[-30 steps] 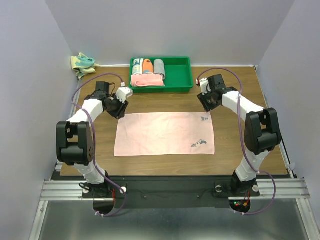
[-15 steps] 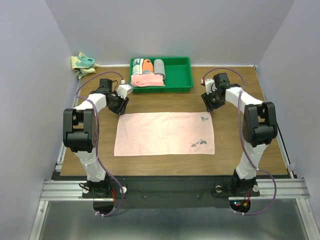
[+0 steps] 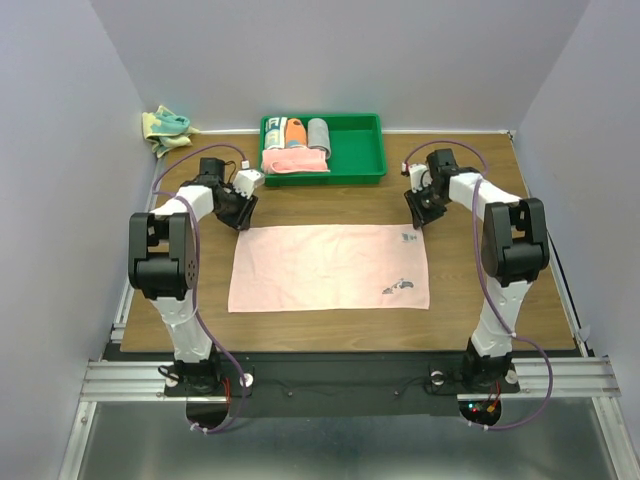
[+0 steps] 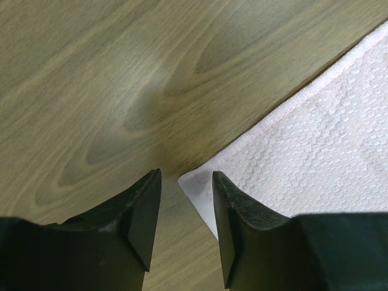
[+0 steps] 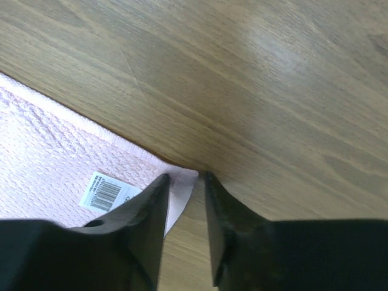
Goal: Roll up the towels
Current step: Fold the towel
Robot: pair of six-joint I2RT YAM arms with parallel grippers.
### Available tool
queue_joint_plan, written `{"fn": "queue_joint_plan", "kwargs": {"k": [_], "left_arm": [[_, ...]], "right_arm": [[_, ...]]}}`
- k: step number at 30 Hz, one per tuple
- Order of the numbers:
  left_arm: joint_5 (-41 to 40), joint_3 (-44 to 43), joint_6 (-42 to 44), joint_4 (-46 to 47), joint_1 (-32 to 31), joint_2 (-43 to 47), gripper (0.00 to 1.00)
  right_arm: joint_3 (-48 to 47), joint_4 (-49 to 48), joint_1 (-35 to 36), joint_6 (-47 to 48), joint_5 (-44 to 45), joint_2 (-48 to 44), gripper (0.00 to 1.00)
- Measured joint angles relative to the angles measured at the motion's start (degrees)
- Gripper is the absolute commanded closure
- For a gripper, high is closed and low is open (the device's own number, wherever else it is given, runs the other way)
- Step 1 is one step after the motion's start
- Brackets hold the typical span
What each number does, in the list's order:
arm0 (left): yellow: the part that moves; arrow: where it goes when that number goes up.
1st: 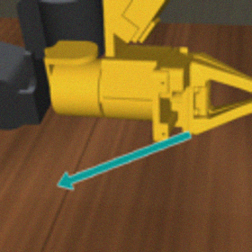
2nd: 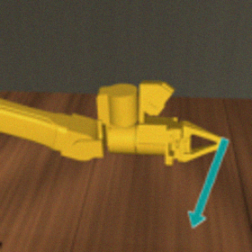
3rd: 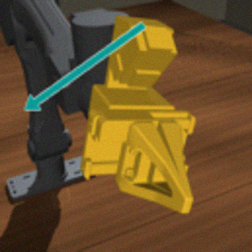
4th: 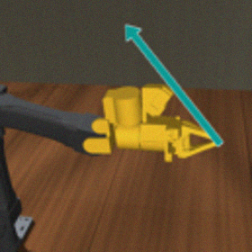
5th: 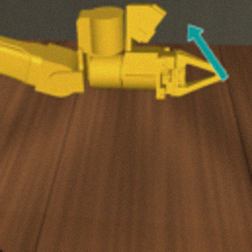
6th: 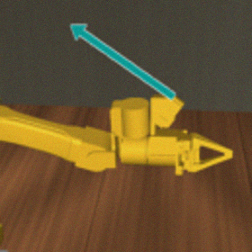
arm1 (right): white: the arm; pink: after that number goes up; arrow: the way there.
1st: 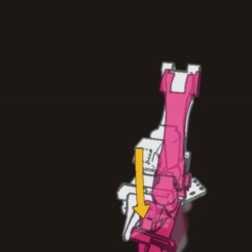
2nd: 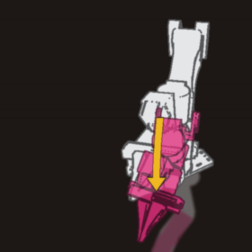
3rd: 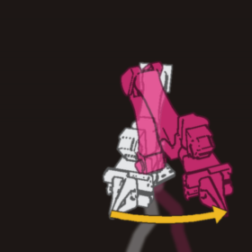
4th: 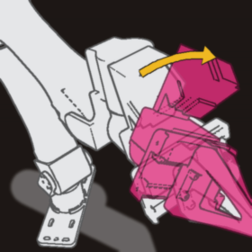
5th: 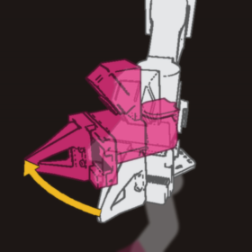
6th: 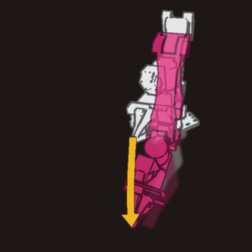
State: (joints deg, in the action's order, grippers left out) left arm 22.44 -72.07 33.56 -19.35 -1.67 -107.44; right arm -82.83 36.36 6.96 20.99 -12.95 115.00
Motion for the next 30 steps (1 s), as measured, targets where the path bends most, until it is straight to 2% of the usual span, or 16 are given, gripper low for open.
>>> {"fn": "queue_joint_plan", "kwargs": {"k": [4,7,10,13,17,24,30], "left_arm": [[0.3,-0.7,-0.1,-0.7,0.4,-1.5,0.52],[1.4,-2.1,-0.3,-1.6,0.7,-2.9,0.54],[1.9,-2.8,-0.5,-1.7,0.9,-3.5,0.59],[2.8,-2.8,-0.5,-2.1,1.0,-3.5,0.65],[3.4,-2.8,-0.5,-2.5,1.0,-3.5,0.75],[4.8,-4.4,-0.7,-3.7,1.9,-4.2,1.0],[5.7,-7.0,-0.9,-4.3,3.6,-4.3,1.0]], "right_arm": [[-0.8,0.7,-0.3,-0.1,-0.6,0.5,0.68],[-1.1,1.1,-0.6,-0.2,-1.2,0.7,0.72],[-1.5,1.4,-0.7,-0.3,-1.5,1.0,0.78],[-1.7,1.7,-0.9,-0.3,-2.2,1.2,0.89],[-2.0,2.1,-1.0,-0.3,-3.2,1.4,0.99],[-2.9,2.9,-1.0,-0.3,-4.2,1.7,0.99],[-5.4,4.0,-1.4,-0.7,-5.0,2.0,0.99]]}}
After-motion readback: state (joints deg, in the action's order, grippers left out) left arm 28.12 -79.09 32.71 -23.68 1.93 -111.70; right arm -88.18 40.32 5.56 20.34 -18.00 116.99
